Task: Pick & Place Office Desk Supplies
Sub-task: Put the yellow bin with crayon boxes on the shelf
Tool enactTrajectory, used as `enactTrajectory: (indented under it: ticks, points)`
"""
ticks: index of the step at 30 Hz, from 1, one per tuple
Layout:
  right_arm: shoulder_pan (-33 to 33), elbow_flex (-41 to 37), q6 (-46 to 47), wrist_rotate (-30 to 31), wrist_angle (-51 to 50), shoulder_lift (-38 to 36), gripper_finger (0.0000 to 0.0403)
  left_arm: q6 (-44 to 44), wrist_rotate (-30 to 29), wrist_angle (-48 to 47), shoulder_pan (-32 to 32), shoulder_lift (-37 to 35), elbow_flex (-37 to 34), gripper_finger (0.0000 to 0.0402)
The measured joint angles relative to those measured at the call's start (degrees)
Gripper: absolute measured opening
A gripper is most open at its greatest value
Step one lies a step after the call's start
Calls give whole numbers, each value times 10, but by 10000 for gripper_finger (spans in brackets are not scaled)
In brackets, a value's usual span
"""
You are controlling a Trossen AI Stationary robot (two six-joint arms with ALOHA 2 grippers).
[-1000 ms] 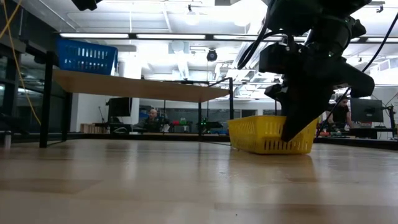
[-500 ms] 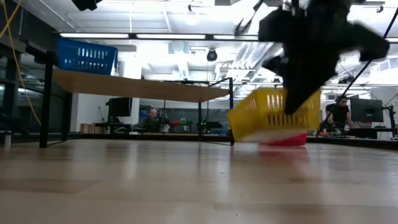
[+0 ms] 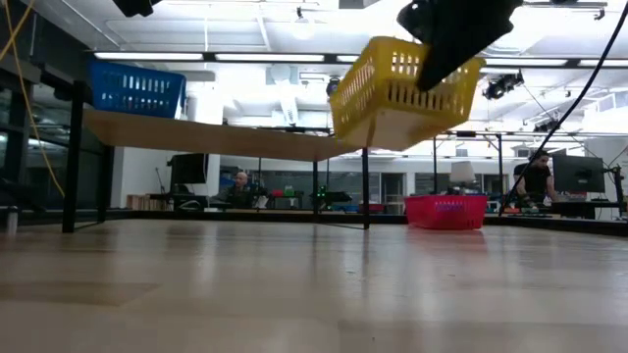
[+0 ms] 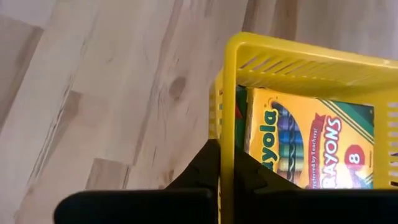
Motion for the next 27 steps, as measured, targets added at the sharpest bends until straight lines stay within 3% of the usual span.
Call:
enactTrajectory:
  ticks: [14, 27]
  points:
    - [-13, 10, -81, 6, 31, 0, 3, 0, 0, 0, 0, 0, 0, 94]
    - [-109, 129, -163, -19, -27, 24, 3, 0, 0, 0, 0, 0, 0, 94]
